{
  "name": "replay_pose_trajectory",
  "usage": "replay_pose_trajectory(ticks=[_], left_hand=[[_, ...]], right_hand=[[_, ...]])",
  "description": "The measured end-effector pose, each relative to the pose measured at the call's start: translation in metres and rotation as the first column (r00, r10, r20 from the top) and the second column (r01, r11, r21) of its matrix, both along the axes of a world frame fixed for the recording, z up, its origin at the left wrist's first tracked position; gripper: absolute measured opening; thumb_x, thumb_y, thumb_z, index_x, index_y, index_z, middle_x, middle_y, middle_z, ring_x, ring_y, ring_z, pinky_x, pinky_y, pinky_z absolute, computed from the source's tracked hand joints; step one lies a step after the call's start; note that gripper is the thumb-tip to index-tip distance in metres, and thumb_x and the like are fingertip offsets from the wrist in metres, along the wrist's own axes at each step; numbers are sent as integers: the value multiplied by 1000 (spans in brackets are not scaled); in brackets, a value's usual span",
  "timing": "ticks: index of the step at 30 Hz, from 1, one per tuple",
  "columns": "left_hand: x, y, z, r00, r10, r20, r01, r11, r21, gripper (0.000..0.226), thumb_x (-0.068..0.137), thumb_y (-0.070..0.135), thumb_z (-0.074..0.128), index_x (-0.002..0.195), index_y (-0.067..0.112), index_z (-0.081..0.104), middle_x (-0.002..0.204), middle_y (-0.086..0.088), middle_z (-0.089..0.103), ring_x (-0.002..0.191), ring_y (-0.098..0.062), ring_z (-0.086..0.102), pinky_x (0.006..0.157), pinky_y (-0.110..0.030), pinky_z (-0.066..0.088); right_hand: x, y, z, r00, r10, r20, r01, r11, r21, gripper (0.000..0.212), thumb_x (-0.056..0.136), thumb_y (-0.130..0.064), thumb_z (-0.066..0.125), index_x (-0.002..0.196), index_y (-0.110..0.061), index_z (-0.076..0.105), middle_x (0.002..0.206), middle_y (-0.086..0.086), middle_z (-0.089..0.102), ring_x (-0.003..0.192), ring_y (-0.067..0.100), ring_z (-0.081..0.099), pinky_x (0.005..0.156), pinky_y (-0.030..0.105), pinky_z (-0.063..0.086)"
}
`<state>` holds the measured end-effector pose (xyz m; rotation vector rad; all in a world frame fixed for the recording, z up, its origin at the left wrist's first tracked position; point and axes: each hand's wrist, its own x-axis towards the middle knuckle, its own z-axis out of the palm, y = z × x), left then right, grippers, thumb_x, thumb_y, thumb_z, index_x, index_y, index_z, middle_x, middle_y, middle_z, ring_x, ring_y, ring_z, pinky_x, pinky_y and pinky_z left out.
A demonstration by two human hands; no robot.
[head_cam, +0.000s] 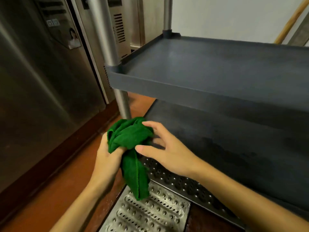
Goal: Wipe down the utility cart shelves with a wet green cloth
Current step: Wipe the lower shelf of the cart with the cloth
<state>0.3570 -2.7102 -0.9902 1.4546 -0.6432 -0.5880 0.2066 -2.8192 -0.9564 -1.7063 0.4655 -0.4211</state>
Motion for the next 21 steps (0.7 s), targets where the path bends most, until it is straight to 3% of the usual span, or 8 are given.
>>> replay_pose_trajectory(ticks=[2,5,7,11,13,14,17,21], left_hand=[[-10,-10,-15,996,-31,-86,36,998,51,68,58,23,75,123,35,59,124,1,68,118,-23,64,102,-52,50],[-24,-29,-32,974,-71,-215,84,995,53,90,45,30,76,132,33,56,125,-2,68,115,-23,66,101,-47,51],[-36,-42,-41,943,-101,-317,113,993,20,92,45,25,80,133,29,56,124,-8,69,113,-27,67,100,-48,52],[-63,-67,-54,881,-130,-456,131,991,-29,90,52,18,87,135,21,53,118,-13,71,108,-29,70,97,-47,53],[-74,-78,-60,847,-153,-509,154,987,-40,87,55,23,88,135,18,53,118,-12,72,108,-29,70,98,-48,52],[-78,-83,-62,837,-159,-524,163,986,-38,83,58,22,88,133,17,54,117,-12,72,108,-28,70,100,-50,51],[-87,-95,-66,869,-183,-459,221,975,29,59,70,20,84,122,14,58,114,-13,73,108,-29,70,100,-49,51],[-92,-115,-69,898,-225,-378,268,961,65,15,93,3,55,104,10,63,105,-17,73,99,-30,70,91,-43,53]], right_hand=[[-10,-1,-30,995,-90,-34,92,994,60,70,76,-54,75,137,-50,39,133,-24,56,124,-2,53,108,32,43],[-22,-3,-59,990,-140,-25,142,974,178,67,82,-52,72,138,-51,36,132,-19,59,121,-1,57,108,35,45],[-29,-4,-70,987,-162,-10,160,959,235,65,85,-48,70,138,-52,33,134,-14,59,123,1,56,106,33,47],[-48,-14,-89,970,-238,-51,242,920,309,99,73,-60,76,151,-44,17,136,-11,59,125,2,55,107,36,46],[-61,-20,-96,949,-286,-132,312,914,258,108,66,-62,80,152,-40,18,128,-17,64,121,0,58,106,38,46],[-67,-22,-98,931,-324,-171,356,910,214,102,67,-58,82,150,-36,26,123,-20,66,116,-1,61,104,37,49],[-85,-32,-105,870,-442,-218,468,880,82,49,78,-35,81,123,-32,60,108,-16,73,100,0,68,94,34,55],[-115,-49,-103,839,-502,-212,518,855,25,26,86,-33,71,110,-38,64,101,-21,73,92,-3,68,80,20,55]])
